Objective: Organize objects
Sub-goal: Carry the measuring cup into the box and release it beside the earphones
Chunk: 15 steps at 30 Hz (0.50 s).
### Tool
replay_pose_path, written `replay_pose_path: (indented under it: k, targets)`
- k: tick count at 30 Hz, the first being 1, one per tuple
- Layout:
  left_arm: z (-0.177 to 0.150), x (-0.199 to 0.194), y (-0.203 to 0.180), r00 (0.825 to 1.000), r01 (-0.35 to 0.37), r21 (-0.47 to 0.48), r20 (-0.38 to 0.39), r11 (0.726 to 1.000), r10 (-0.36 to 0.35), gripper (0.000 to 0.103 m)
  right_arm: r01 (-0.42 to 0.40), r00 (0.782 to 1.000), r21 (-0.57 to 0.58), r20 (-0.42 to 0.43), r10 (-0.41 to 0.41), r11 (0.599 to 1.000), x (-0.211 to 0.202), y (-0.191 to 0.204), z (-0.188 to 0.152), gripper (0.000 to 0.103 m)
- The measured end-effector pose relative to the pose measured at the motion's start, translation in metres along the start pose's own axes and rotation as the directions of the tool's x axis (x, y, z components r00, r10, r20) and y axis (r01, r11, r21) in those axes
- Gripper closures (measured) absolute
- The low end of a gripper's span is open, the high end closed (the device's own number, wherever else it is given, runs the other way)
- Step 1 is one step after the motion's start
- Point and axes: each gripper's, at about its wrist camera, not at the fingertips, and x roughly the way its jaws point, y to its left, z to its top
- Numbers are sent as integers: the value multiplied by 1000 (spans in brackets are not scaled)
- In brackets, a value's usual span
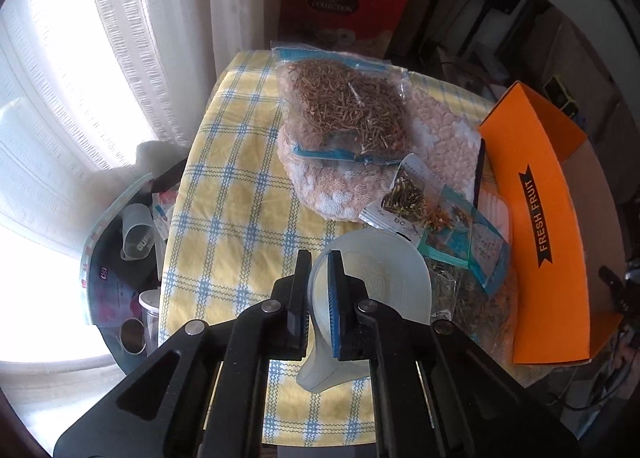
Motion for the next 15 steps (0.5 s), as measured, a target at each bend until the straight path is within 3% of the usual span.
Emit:
replay_pose_path:
  k: [9, 15]
  targets:
    - [10, -54, -44, 992, 92, 99, 82, 991, -101, 96, 0, 1000, 1, 0, 0, 1000, 0, 0, 0, 95]
    - [11, -71, -102, 977, 180, 215, 74, 960, -200, 96, 1, 1000, -1, -3, -1, 1000, 0, 1, 0, 95]
